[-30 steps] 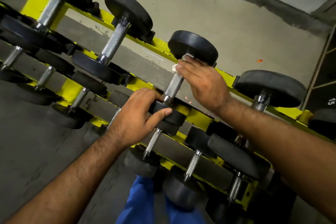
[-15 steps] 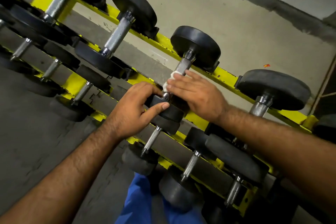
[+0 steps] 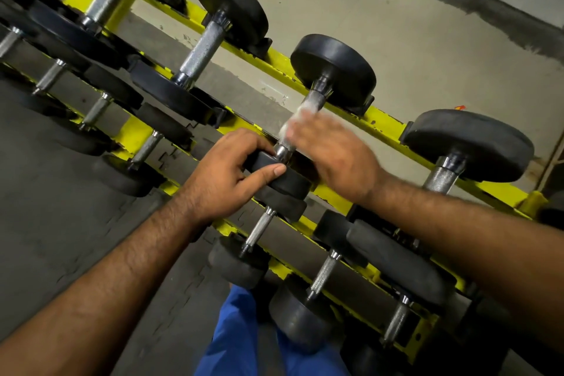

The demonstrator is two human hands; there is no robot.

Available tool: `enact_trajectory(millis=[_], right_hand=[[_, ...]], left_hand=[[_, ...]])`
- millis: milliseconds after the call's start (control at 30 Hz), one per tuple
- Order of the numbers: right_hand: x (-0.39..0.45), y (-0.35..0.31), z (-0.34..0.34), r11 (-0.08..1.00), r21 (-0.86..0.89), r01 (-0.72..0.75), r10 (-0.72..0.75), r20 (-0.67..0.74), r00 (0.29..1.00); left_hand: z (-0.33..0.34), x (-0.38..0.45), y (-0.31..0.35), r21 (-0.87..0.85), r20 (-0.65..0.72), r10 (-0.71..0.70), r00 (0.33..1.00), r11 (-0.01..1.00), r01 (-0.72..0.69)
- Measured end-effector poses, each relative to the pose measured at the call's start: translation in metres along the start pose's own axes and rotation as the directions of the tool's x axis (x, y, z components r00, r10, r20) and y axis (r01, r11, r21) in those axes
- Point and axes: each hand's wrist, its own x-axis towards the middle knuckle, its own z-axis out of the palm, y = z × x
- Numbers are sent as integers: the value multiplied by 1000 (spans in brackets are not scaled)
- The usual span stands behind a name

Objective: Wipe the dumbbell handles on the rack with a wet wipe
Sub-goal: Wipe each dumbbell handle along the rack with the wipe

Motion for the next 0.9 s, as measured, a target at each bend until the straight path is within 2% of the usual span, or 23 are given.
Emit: enact_trajectory(millis=[67, 100, 167, 233, 367, 433, 500, 633, 667, 767, 900], right_hand=[[-4, -4, -1, 988, 12, 152, -152, 119, 981], [1, 3, -6, 987, -8, 159, -156, 130, 979], [12, 20, -13, 998, -47, 28, -28, 13, 1000], [14, 11, -11, 992, -49, -113, 111, -52, 992], [5, -4, -10, 999, -36, 25, -22, 82, 996], [13, 16, -18, 994, -92, -63, 63, 4, 998], [17, 13, -17, 978, -71, -198, 195, -42, 980], [11, 1, -11, 998, -59, -29, 36, 108, 993], [15, 9, -18, 996, -80, -43, 51, 108, 993], [26, 10, -25, 970, -124, -210, 216, 33, 976], [31, -4, -27, 975, -164, -151, 178, 167, 970]], left_hand=[[0, 0, 1, 9, -7, 10, 1000, 1000, -10], [-1, -1, 1, 3, -9, 1, 1000, 1000, -1], [1, -2, 2, -15, -19, -24, 1000, 1000, 24], [5, -4, 3, -18, -37, -25, 999, 1000, 24], [11, -6, 9, -39, -78, -16, 997, 999, 13], [13, -6, 12, -34, -82, -16, 996, 999, 13], [15, -7, 13, -20, -92, -5, 996, 1000, 3], [13, -7, 10, -30, -61, 22, 998, 999, -24], [9, -6, 9, -75, -43, 14, 999, 997, -17], [-8, -2, 0, -252, -18, -46, 999, 967, 40], [-22, 6, -15, -254, 66, -92, 994, 961, 106]])
